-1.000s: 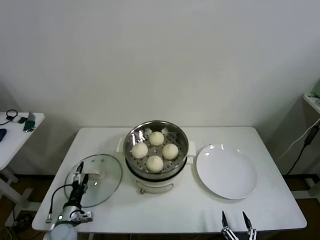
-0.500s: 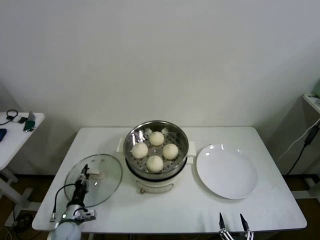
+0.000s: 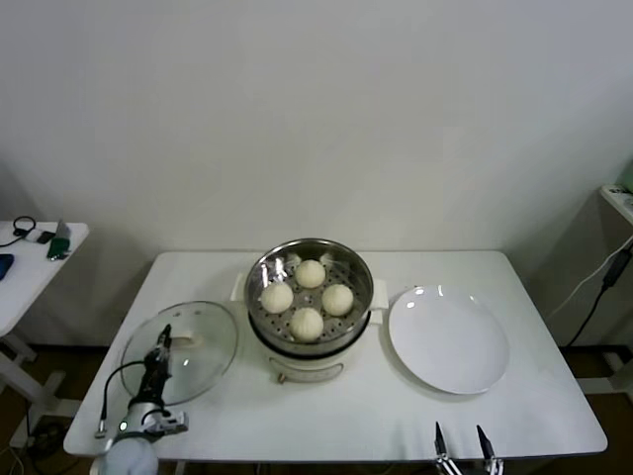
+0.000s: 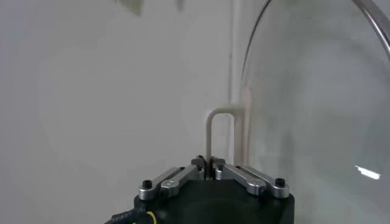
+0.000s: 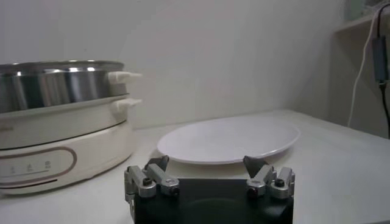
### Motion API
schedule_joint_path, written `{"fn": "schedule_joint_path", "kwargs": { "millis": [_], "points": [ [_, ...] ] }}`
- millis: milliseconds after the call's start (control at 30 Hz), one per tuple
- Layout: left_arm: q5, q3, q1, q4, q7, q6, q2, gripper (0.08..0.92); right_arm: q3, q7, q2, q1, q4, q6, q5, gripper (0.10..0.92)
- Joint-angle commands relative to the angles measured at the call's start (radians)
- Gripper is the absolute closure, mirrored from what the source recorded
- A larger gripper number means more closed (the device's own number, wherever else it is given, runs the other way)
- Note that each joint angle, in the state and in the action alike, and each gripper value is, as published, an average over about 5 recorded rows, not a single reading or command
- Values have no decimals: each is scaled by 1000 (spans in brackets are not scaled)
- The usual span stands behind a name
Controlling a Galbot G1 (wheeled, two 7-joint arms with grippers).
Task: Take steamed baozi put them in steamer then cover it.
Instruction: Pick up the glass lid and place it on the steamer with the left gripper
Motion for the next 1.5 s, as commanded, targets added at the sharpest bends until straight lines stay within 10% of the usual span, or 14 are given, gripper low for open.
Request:
{"fn": "schedule_joint_path", "kwargs": {
  "millis": [33, 333, 500, 933, 1200, 1500],
  "points": [
    [-271, -3, 52, -359, 168, 191, 169, 860, 5, 23, 1, -3, 4, -6, -40, 203],
    [-415, 0, 8, -619, 376, 448, 456, 860, 14, 56, -3, -7, 17, -6, -93, 203],
    [-417, 156, -85, -716, 455, 618, 473, 860, 14, 68, -2, -6, 20, -3, -104, 203],
    [65, 667, -373, -635, 635, 759, 109, 860, 5, 57, 0, 15, 18, 4, -121, 203],
    [310, 761, -356, -511, 646, 710, -176, 860, 5, 60, 2, 35, 10, 1, -129, 203],
    [354, 768, -335, -378, 581, 695, -309, 860, 5, 62, -2, 41, -7, 9, -122, 203]
  ]
}}
